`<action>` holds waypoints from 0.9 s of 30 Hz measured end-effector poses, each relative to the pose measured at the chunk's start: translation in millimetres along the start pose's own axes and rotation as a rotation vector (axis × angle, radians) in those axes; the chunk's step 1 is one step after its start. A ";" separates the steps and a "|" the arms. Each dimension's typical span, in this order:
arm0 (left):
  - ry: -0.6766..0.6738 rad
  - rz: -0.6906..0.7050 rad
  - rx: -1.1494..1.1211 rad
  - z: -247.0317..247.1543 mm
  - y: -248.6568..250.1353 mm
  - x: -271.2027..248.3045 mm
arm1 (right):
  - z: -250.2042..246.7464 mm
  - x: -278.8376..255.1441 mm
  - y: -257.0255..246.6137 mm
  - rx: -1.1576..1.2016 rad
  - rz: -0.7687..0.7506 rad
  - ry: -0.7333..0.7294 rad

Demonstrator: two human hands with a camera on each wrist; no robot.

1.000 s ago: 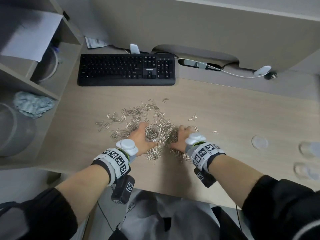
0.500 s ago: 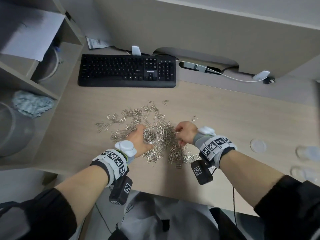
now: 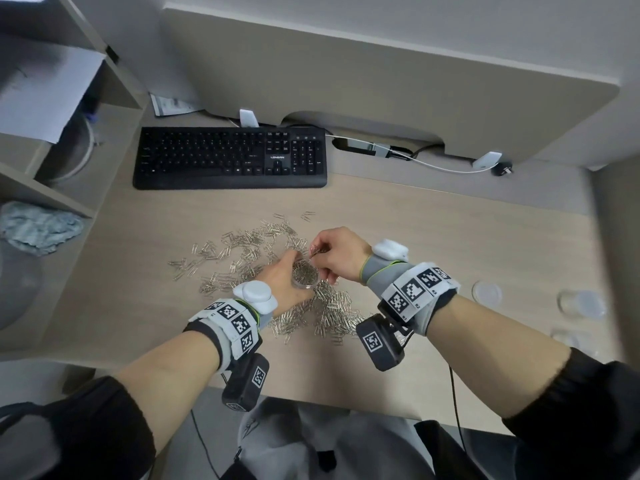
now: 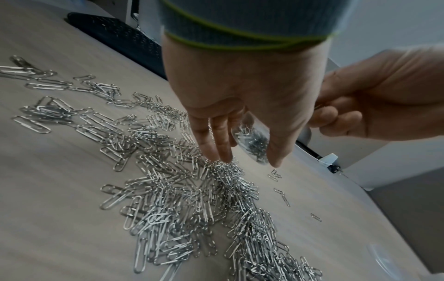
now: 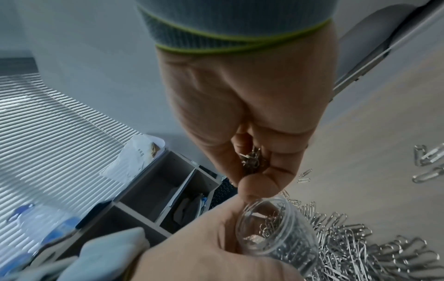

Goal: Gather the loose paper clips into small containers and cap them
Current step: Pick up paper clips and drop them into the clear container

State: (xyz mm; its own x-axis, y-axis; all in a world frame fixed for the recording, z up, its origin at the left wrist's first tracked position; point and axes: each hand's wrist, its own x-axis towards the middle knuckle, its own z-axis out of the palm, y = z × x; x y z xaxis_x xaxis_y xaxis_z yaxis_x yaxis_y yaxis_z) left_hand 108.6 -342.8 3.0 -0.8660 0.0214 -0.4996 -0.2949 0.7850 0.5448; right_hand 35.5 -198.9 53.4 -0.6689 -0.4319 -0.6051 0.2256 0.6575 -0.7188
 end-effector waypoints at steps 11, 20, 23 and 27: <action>0.033 0.004 -0.058 3.5 10.4 1.0 | 0.9 -3.3 0.3 -0.128 -0.092 0.053; 0.035 0.005 -0.085 0.2 0.8 -1.1 | -3.6 -4.1 -4.4 0.104 -0.084 0.048; 0.042 -0.007 -0.062 -2.7 -6.1 -0.7 | -6.8 -5.3 -7.0 0.142 -0.083 -0.006; 0.046 0.001 -0.072 -2.5 -10.9 3.6 | -1.6 -1.1 -10.9 0.074 -0.127 -0.054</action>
State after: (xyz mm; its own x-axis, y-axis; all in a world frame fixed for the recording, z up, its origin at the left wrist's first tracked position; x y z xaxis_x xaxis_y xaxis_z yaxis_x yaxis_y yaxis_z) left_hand 107.7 -352.8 -3.0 -0.8836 -0.0073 -0.4681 -0.3204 0.7386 0.5932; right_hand 32.6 -204.6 62.4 -0.6564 -0.5428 -0.5239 0.1946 0.5491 -0.8128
